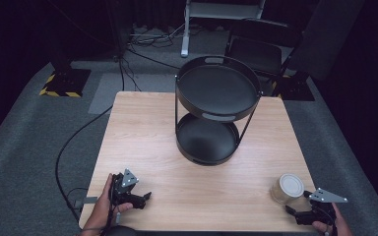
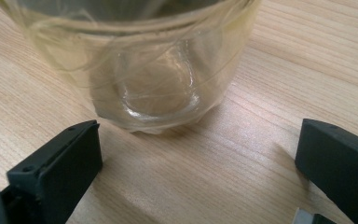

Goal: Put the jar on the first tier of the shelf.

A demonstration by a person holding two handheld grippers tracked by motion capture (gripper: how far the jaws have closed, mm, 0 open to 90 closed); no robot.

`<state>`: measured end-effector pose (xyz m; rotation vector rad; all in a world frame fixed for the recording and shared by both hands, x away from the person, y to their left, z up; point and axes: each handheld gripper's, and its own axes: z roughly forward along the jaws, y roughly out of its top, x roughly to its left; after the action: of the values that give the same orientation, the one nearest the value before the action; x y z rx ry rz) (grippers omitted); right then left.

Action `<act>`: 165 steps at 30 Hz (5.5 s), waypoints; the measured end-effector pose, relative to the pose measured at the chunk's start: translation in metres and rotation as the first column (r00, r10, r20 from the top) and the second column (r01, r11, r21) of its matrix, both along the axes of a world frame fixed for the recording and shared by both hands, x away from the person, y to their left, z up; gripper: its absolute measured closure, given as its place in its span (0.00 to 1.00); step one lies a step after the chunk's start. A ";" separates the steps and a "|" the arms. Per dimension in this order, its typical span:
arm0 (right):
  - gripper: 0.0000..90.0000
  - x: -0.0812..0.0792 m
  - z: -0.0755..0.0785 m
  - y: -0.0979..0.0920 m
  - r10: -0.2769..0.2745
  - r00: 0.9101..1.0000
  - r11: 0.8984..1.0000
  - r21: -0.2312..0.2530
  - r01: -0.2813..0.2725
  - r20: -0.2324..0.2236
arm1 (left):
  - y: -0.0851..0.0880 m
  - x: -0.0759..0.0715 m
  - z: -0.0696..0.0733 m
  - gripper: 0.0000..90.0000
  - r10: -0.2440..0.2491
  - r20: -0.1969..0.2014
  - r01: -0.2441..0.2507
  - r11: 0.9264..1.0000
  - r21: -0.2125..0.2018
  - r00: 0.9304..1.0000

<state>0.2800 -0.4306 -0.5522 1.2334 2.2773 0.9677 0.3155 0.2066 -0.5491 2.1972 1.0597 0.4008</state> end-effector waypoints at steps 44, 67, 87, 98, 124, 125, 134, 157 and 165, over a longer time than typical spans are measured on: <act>0.03 -0.005 0.011 0.003 0.063 0.998 0.998 -0.020 -0.062 0.030 | 0.000 0.000 0.000 0.00 0.001 0.000 -0.001 1.000 -0.002 1.000; 0.03 0.006 0.026 0.020 0.096 0.993 0.995 0.012 -0.098 0.070 | 0.000 0.000 0.000 0.00 0.001 0.000 -0.001 1.000 -0.001 1.000; 0.04 0.016 0.031 0.028 0.089 0.993 0.995 0.028 -0.091 0.081 | 0.000 0.000 0.000 0.00 0.000 0.000 0.000 1.000 -0.002 1.000; 0.08 0.020 0.030 0.030 0.086 0.992 0.995 0.035 -0.089 0.088 | 0.000 0.000 0.000 0.00 0.000 0.000 0.000 1.000 -0.002 1.000; 0.10 0.021 0.033 0.033 0.070 0.995 0.997 0.027 -0.072 0.070 | 0.000 0.000 0.000 0.00 0.001 0.000 -0.001 1.000 0.000 1.000; 0.10 0.021 0.033 0.033 0.068 0.995 0.997 0.028 -0.070 0.069 | 0.000 0.000 0.000 0.00 0.000 0.000 0.000 1.000 0.000 1.000; 0.10 0.021 0.041 0.036 0.053 0.995 0.998 0.019 -0.055 0.083 | 0.000 0.000 0.000 0.00 0.000 0.000 0.000 1.000 0.000 1.000; 0.10 0.034 0.074 0.067 0.068 0.991 0.998 -0.004 -0.068 0.113 | 0.000 0.000 0.000 0.00 0.000 0.000 0.000 1.000 0.000 1.000; 0.10 0.046 0.086 0.091 0.101 0.987 0.995 -0.012 -0.100 0.124 | 0.000 0.000 0.000 0.00 0.000 0.000 0.000 1.000 0.000 1.000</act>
<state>0.3265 -0.3397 -0.4660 1.0342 2.2606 1.0427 0.3153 0.2064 -0.5490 2.1970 1.0601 0.4004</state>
